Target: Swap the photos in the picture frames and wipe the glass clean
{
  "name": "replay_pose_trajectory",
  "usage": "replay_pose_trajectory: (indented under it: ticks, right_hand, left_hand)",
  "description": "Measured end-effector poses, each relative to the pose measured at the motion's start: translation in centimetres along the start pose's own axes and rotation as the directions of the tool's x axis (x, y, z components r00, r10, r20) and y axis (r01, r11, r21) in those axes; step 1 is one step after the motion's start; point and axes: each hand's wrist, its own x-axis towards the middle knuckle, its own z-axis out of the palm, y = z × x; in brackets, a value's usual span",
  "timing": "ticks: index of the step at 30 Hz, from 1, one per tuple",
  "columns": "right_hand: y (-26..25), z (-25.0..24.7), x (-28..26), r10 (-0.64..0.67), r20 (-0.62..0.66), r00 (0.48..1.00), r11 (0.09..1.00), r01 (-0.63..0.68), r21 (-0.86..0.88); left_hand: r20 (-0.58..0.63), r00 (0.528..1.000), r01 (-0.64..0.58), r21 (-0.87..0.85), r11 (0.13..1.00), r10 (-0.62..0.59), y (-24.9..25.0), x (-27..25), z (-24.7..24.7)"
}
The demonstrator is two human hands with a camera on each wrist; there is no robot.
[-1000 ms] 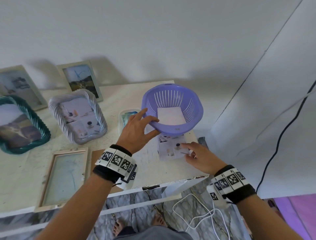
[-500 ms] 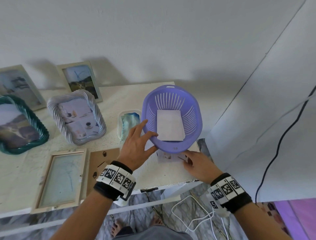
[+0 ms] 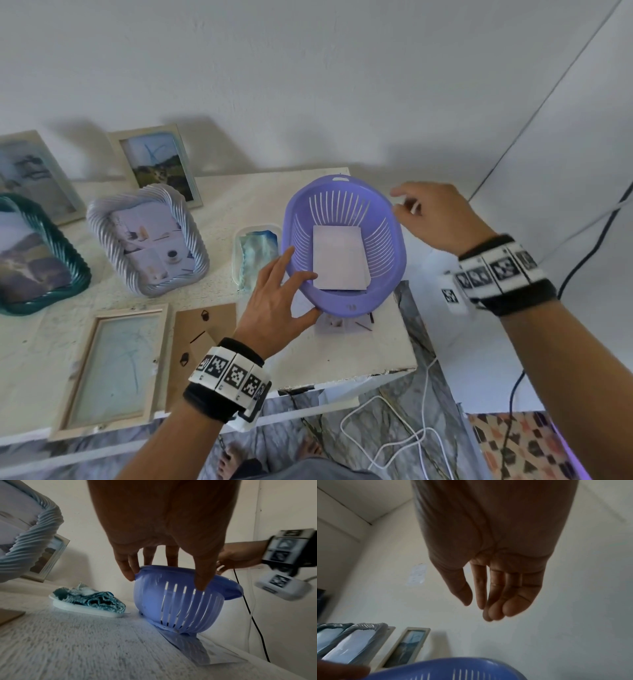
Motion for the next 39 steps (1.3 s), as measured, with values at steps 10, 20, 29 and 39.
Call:
replay_pose_trajectory:
  ticks: [10,20,29,39]
  right_hand:
    - [-5.4,9.1,12.9,0.04,0.522,0.852,0.911,0.184,-0.369]
    - [-4.7,13.4,11.4,0.096,0.595,0.798,0.71,0.364,-0.603]
    - [-4.9,13.8,12.3,0.045,0.489,0.871,0.833,0.238,-0.5]
    - [-7.0,4.5,10.7,-0.034,0.28,0.959,0.983,0.083,-0.166]
  left_hand:
    - [-0.005,1.0,-0.019,-0.012,1.0,0.019,-0.6,-0.1,0.1]
    - [-0.032,0.999,-0.04,0.002,0.999,0.04,-0.9,-0.1,0.5]
    - [-0.034,0.998,-0.045,-0.004,0.999,0.045,-1.2,0.0,0.6]
    - [-0.112,0.991,0.047,-0.214,0.976,-0.073,-1.3,0.6,-2.2]
